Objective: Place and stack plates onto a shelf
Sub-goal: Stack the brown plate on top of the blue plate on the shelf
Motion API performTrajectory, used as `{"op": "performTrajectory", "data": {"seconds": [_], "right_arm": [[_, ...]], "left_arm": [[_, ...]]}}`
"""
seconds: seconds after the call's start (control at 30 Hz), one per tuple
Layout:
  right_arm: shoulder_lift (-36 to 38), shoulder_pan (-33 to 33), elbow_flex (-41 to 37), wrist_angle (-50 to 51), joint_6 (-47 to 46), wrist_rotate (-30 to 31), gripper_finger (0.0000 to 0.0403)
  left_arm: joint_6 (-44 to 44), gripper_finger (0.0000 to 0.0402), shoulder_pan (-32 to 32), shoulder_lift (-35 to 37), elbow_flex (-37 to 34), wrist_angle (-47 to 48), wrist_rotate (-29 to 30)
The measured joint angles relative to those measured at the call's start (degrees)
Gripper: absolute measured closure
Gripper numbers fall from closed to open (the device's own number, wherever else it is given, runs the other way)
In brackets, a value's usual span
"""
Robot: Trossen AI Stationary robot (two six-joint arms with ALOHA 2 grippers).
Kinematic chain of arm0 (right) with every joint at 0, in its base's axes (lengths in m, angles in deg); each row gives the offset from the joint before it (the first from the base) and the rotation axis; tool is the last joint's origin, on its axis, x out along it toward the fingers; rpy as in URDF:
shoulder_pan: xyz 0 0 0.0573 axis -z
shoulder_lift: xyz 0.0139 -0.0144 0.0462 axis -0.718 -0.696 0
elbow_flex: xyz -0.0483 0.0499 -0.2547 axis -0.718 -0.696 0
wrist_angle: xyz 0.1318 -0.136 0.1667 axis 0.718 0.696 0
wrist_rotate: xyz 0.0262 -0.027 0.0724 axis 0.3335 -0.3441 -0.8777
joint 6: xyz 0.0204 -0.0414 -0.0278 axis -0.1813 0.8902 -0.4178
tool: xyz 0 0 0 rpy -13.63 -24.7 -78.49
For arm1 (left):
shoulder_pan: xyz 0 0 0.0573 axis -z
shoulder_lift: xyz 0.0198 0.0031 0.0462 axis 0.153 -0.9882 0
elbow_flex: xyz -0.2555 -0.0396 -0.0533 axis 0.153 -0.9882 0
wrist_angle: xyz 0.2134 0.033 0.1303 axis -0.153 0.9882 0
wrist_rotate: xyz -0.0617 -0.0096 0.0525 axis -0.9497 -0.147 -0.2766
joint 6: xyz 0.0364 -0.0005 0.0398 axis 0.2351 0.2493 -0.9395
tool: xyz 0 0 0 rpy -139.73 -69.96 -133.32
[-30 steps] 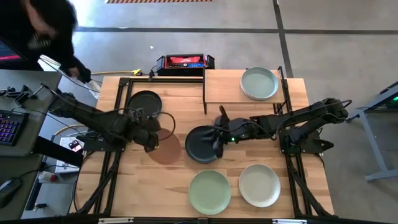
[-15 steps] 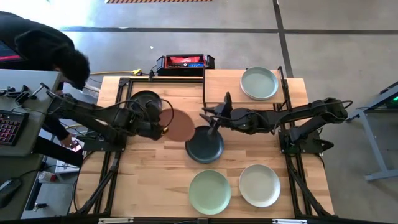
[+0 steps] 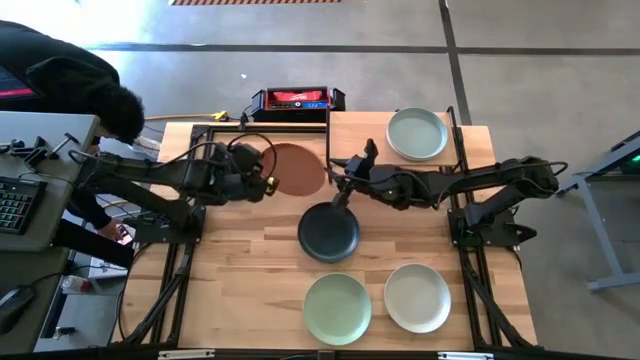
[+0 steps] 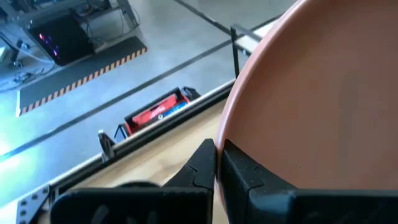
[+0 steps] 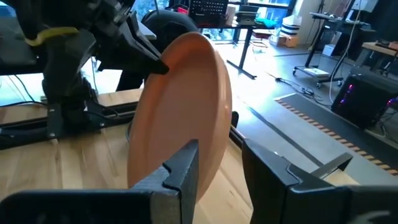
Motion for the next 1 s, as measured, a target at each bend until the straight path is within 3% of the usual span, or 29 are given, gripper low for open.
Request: {"op": "performTrajectory", "data": {"seconds": [0.23,0.53,0.63,0.8,1.0], "right_arm": [[0.0,0.78,0.0,0.94,-0.37,0.73,0.0295],[0.0,2.01,0.02,2.91,-7.76,2.95,0.0298],[0.0,2.53,0.02,2.97,-10.3,3.44,0.0319],[0.0,2.81,0.02,2.98,-11.83,3.39,0.0387],[0.0,2.76,0.02,3.32,-13.99,3.03,0.039]], "left_arm": [[-6.67,0.0401,-1.96,-0.01,0.0,-9.15,0.46],[-16.23,0.0401,-2.45,-0.01,0.0,-18.33,0.36],[-18.02,0.0401,-2.45,-0.01,0.0,-19.63,-0.35],[-18.11,0.0391,-2.42,-0.01,0.0,-19.62,-1.0],[-18.15,0.0383,-2.65,-0.01,-0.02,-19.87,-3.05]]}}
